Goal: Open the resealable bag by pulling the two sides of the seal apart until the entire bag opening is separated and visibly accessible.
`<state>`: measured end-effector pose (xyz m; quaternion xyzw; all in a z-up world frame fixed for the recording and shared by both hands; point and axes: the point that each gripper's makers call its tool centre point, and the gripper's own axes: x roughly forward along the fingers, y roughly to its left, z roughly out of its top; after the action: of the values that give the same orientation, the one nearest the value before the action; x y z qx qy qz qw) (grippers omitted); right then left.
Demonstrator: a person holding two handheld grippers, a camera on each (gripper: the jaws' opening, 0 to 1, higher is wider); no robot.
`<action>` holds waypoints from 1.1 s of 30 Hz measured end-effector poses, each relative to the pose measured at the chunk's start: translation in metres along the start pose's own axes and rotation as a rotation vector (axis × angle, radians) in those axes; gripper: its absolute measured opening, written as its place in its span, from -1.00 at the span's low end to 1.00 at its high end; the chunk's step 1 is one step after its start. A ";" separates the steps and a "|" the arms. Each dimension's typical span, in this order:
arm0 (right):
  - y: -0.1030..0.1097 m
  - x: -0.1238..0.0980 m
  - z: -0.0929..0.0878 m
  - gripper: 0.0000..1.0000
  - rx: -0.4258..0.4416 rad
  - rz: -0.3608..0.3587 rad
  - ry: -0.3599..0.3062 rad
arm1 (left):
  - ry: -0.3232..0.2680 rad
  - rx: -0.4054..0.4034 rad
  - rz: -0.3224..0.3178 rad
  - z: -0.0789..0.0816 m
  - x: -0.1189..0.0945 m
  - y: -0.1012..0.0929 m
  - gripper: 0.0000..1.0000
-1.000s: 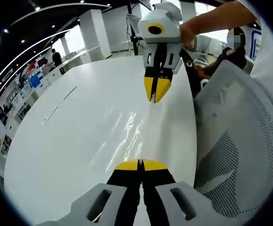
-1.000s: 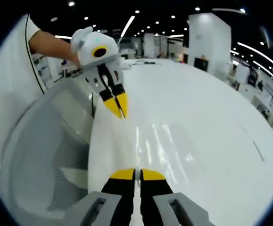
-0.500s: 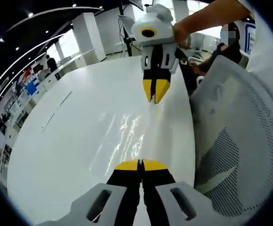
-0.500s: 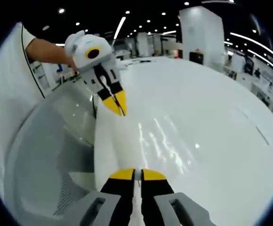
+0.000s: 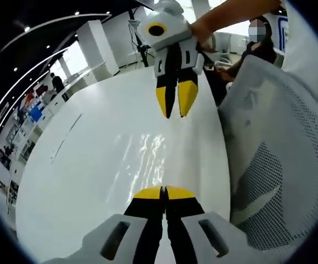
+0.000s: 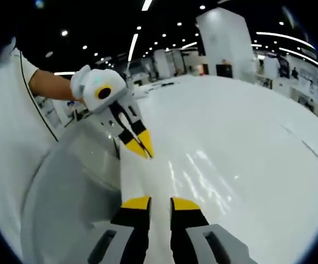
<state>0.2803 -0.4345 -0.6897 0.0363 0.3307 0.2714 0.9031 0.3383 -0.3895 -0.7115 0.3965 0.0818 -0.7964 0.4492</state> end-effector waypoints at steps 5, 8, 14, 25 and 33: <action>-0.005 0.005 0.009 -0.82 -0.006 -0.007 -0.003 | -0.002 0.020 0.002 0.002 0.000 -0.001 -1.00; -0.006 0.010 0.007 -0.83 -0.020 -0.004 0.025 | -0.005 0.035 0.007 0.003 0.000 0.000 -1.00; -0.005 0.018 0.001 -0.85 -0.016 0.025 0.080 | -0.015 0.063 0.002 0.005 0.000 -0.003 -1.00; -0.006 0.020 -0.002 -0.86 0.043 0.040 0.092 | -0.012 0.109 -0.001 0.004 0.001 -0.004 -1.00; -0.005 0.026 -0.009 -0.88 0.050 0.051 0.123 | -0.016 0.102 0.007 0.005 0.000 -0.005 -1.00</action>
<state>0.2936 -0.4262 -0.7128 0.0504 0.3913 0.2880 0.8726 0.3320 -0.3893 -0.7098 0.4129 0.0363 -0.8011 0.4318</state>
